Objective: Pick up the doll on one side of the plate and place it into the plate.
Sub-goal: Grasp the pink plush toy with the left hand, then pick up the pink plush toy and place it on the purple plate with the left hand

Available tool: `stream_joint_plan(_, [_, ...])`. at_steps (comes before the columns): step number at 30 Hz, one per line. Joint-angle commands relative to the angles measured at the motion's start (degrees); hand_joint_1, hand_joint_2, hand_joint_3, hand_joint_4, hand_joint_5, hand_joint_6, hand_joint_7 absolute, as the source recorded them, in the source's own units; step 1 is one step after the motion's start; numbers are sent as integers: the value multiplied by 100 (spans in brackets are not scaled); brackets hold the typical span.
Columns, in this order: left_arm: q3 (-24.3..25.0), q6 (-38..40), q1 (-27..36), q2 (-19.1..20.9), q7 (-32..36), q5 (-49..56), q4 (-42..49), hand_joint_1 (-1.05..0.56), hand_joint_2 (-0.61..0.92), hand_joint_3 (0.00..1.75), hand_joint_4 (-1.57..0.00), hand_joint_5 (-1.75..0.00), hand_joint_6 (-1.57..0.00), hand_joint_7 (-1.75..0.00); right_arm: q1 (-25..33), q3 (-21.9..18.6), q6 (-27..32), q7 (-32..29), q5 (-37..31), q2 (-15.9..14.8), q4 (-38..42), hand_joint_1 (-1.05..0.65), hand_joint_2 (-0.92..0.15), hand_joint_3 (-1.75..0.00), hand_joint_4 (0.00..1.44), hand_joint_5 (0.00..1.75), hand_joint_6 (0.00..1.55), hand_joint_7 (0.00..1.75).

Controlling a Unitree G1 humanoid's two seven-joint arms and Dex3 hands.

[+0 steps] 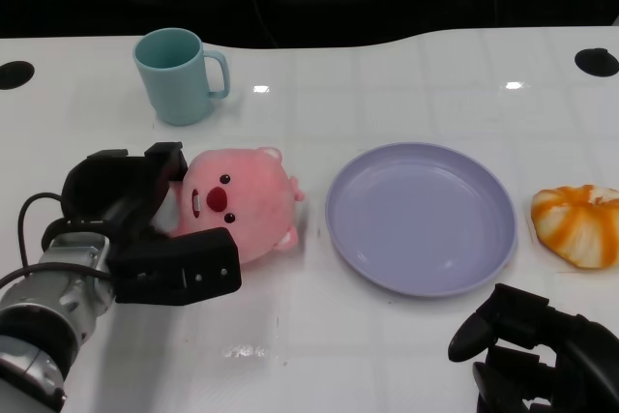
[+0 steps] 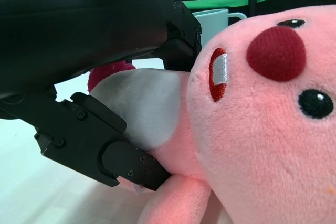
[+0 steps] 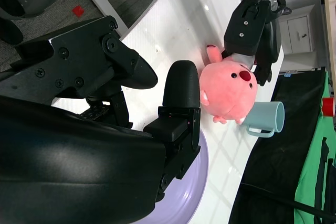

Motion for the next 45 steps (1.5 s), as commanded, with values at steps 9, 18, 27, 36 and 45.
stream_joint_plan(9, [474, -230, 345, 306, -372, -541, -780, -17, 73, 55, -87, -175, -68, -175, 9, -118, 38, 26, 97, -83, 2, -14, -68, -103, 66, 175, 49, 143])
stream_joint_plan(18, [680, -129, 724, 463, -637, -619, -1871, -15, 53, 100, -89, -175, -72, -175, -19, -124, 47, 33, 127, -56, 52, -12, -70, -103, 65, 175, 48, 143])
stream_joint_plan(27, [1016, -53, 916, 399, -985, -842, -2793, -16, 48, 112, -93, -175, -75, -175, 13, -124, 55, 51, 153, -45, -1, -12, -69, -102, 65, 175, 49, 143])
stream_joint_plan(36, [984, 103, 804, 161, -1278, -783, -3490, -16, 39, 123, -91, -175, -73, -175, 40, -46, 47, 8, 77, -33, -34, -11, -68, -103, 65, 175, 49, 143])
stream_joint_plan(45, [806, 447, 361, -446, -1622, -658, -3456, -19, 38, 125, -94, -175, -76, -175, 80, 20, -71, 17, 24, -55, -47, -11, -68, -103, 66, 175, 49, 144])
